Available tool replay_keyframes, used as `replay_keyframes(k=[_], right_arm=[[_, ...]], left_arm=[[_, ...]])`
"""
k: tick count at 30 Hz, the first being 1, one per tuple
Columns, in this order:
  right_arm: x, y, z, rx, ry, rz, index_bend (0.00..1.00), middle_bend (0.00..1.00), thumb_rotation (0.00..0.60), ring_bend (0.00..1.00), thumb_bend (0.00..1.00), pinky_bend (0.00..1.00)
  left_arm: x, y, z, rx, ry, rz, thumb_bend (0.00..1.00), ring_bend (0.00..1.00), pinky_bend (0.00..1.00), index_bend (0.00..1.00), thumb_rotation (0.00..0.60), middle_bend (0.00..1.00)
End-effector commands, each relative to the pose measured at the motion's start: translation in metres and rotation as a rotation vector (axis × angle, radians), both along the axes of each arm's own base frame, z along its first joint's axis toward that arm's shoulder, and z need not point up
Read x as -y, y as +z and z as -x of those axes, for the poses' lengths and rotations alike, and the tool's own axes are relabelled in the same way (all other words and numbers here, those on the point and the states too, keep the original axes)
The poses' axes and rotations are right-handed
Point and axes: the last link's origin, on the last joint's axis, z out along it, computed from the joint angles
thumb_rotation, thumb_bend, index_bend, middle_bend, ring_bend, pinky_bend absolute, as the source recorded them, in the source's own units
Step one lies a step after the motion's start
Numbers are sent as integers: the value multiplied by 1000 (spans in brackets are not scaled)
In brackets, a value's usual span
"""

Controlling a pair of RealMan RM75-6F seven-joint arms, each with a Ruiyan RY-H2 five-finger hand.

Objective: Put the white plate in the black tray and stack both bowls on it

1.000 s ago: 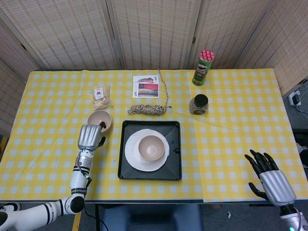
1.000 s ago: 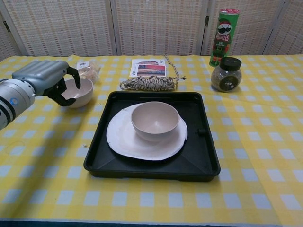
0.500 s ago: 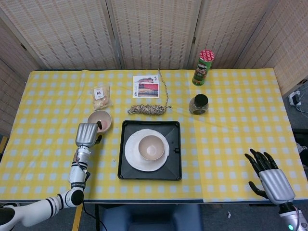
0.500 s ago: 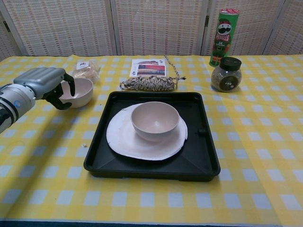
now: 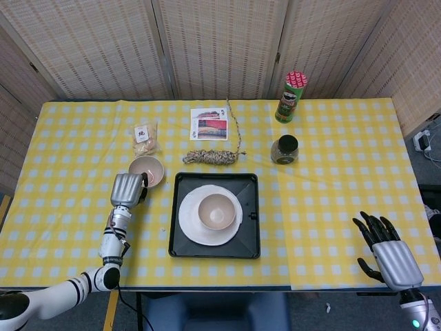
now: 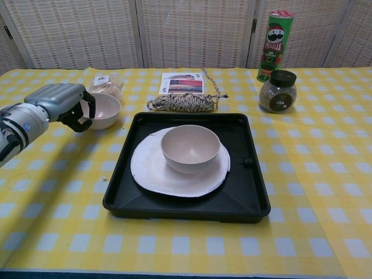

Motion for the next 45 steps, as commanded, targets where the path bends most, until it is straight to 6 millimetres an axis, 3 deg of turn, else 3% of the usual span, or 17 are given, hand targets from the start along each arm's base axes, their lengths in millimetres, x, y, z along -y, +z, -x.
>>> replay_keyframes(k=[1, 10, 18, 27, 35, 45], right_arm=[[0, 1, 0, 0, 0, 4, 0, 0, 600, 0, 368, 0], [-1, -1, -1, 0, 8, -10, 0, 0, 600, 0, 368, 0], [-9, -3, -7, 3, 44, -25, 0, 0, 600, 0, 369, 0], [-19, -1, -12, 14, 85, -29, 0, 0, 600, 0, 369, 0], [-28, 2, -15, 26, 117, -22, 0, 0, 600, 0, 369, 0], [-28, 8, -13, 37, 110, -19, 0, 0, 600, 0, 369, 0]], left_arm=[[-1, -2, 0, -7, -11, 14, 552, 1000, 1000, 622, 600, 1000], [17, 12, -18, 20, -109, -23, 577, 1000, 1000, 631, 600, 1000], [54, 22, -47, 56, -202, -25, 580, 1000, 1000, 633, 600, 1000], [100, 20, -81, 132, -270, 17, 594, 1000, 1000, 628, 600, 1000], [124, 4, -102, 163, -293, 66, 602, 1000, 1000, 626, 600, 1000], [123, -24, -127, 140, -324, 67, 603, 1000, 1000, 620, 600, 1000]])
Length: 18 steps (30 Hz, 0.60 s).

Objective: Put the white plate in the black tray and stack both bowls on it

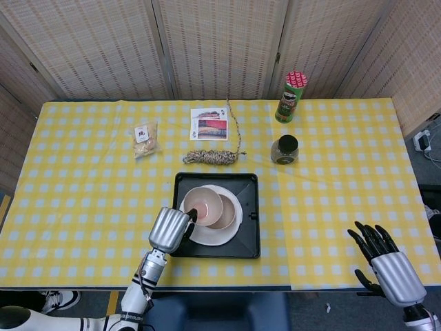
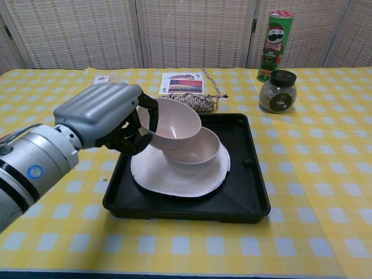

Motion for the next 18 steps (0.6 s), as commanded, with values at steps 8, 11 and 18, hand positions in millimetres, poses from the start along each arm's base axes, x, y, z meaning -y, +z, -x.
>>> replay_keyframes(k=[8, 11, 18], right_arm=[[0, 6, 2, 8, -1, 19, 0, 0, 600, 0, 368, 0], [1, 7, 2, 9, -4, 28, 0, 0, 600, 0, 368, 0], [3, 8, 3, 1, -17, 55, 0, 0, 600, 0, 368, 0]], left_arm=[[-5, -15, -13, 21, 6, 11, 604, 1000, 1000, 621, 600, 1000], [-4, -20, -14, 12, 13, 25, 605, 1000, 1000, 621, 600, 1000], [-5, -33, -16, 10, 31, 48, 605, 1000, 1000, 619, 600, 1000]])
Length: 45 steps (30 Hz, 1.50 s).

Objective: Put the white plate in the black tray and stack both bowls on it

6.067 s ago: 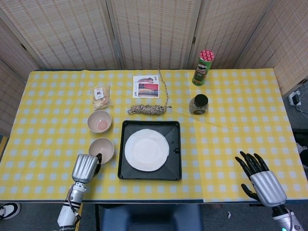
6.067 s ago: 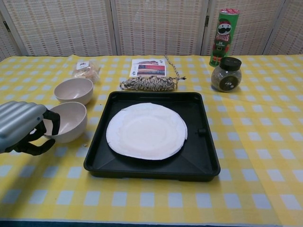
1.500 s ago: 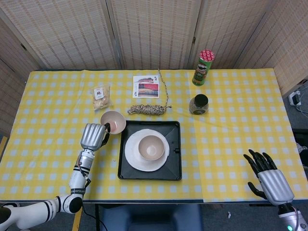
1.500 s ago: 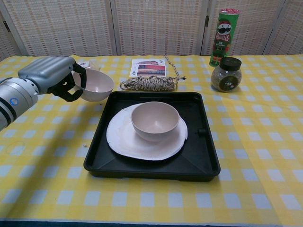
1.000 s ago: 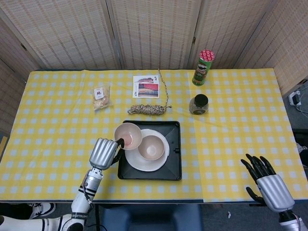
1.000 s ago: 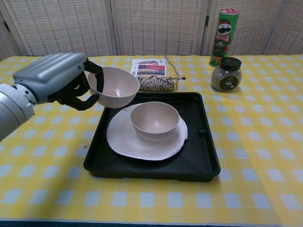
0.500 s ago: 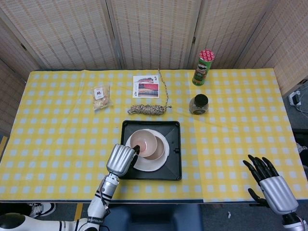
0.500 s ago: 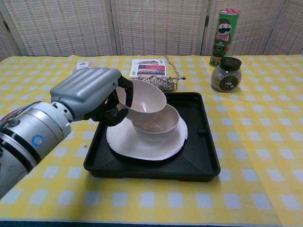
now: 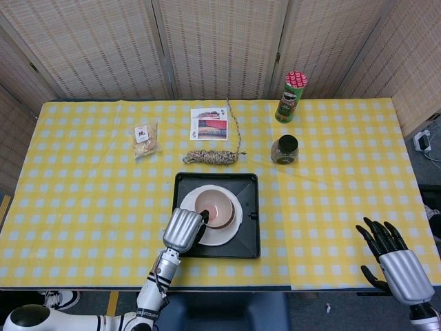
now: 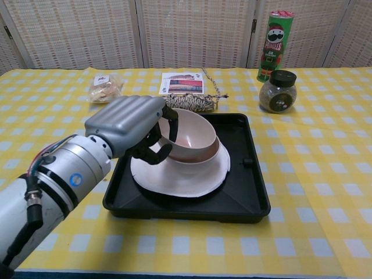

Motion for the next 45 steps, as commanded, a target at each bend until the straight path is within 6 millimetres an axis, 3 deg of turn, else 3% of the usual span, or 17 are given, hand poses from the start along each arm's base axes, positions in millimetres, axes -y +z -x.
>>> replay_keyframes(k=[1, 9, 13, 20, 24, 25, 27, 29, 32, 35, 38, 39, 42, 45], right_arm=[[0, 0, 0, 2, 1, 2, 0, 0, 600, 0, 368, 0], [0, 0, 0, 3, -3, 6, 0, 0, 600, 0, 368, 0], [0, 0, 0, 2, -6, 8, 0, 0, 600, 0, 369, 0], [0, 1, 1, 2, -7, 9, 0, 0, 600, 0, 368, 0], [0, 1, 0, 3, -6, 8, 0, 0, 600, 0, 368, 0], [0, 2, 0, 3, -5, 8, 0, 0, 600, 0, 368, 0], [0, 2, 0, 3, -4, 10, 0, 0, 600, 0, 368, 0], [0, 3, -1, 5, 1, 13, 0, 0, 600, 0, 368, 0], [2, 4, -2, 13, 11, 21, 0, 0, 600, 0, 369, 0], [4, 6, -2, 23, 17, 35, 0, 0, 600, 0, 369, 0], [7, 6, -3, 39, 21, 50, 0, 0, 600, 0, 369, 0], [9, 5, -3, 40, 22, 53, 0, 0, 600, 0, 368, 0], [11, 3, -3, 34, 20, 50, 0, 0, 600, 0, 368, 0], [12, 1, -3, 28, 13, 44, 0, 0, 600, 0, 369, 0]], left_arm=[[-2, -5, -1, -7, 0, 2, 605, 1000, 1000, 617, 600, 1000], [-3, -12, 0, -7, 0, 15, 593, 1000, 1000, 546, 600, 1000], [0, -14, 0, 9, 11, 48, 545, 1000, 1000, 400, 600, 1000], [7, -9, -4, 41, -27, 51, 374, 1000, 1000, 122, 600, 1000], [9, 8, 1, 32, -60, 16, 316, 956, 1000, 64, 600, 1000], [10, 14, 6, 18, -62, 4, 302, 898, 997, 54, 600, 996], [14, 30, 21, -52, -63, -21, 294, 765, 932, 41, 600, 892], [17, 47, 37, -128, -55, -48, 293, 519, 714, 16, 600, 577], [24, 84, 71, -165, -8, -101, 293, 217, 377, 0, 600, 264], [35, 112, 105, -143, 19, -143, 293, 77, 191, 0, 600, 144], [59, 132, 147, -160, 18, -172, 293, 43, 117, 1, 600, 122], [45, 139, 138, -93, 60, -165, 292, 40, 98, 1, 600, 121], [87, 152, 199, -217, 115, -235, 289, 13, 46, 1, 600, 99], [102, 166, 226, -215, 162, -324, 288, 1, 13, 0, 600, 82]])
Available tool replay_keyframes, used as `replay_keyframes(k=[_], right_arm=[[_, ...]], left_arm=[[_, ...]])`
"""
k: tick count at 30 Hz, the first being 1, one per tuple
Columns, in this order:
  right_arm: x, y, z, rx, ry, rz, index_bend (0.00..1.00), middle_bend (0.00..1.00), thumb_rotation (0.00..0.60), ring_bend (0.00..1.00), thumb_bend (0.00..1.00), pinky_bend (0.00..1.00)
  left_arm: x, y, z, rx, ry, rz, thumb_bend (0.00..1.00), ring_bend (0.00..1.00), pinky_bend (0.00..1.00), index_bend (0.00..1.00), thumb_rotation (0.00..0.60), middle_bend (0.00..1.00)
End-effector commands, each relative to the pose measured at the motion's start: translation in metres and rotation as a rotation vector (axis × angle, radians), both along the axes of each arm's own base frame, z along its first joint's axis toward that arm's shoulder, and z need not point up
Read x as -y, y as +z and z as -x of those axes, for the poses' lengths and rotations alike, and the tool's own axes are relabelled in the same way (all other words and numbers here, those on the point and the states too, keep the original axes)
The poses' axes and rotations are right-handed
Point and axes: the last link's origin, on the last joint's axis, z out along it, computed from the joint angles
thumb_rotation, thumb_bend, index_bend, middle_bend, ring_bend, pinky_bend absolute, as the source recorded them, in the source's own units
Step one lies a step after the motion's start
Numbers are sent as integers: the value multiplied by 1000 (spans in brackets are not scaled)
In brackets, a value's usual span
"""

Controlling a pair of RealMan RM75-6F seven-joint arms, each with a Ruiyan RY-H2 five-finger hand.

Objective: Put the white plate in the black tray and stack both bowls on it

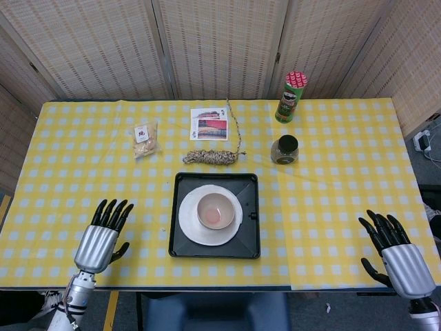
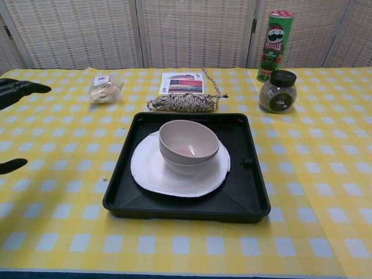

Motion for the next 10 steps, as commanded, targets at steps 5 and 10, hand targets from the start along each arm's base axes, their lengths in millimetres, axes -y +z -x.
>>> replay_keyframes(k=[5, 10], right_arm=[[2, -2, -1, -10, -8, 4, 0, 0, 600, 0, 369, 0], [2, -2, -1, -10, -10, 6, 0, 0, 600, 0, 369, 0]], left_arm=[[59, 53, 85, -25, 89, -185, 289, 0, 5, 15, 600, 67], [65, 61, 83, -14, 77, -212, 287, 0, 5, 19, 600, 64]])
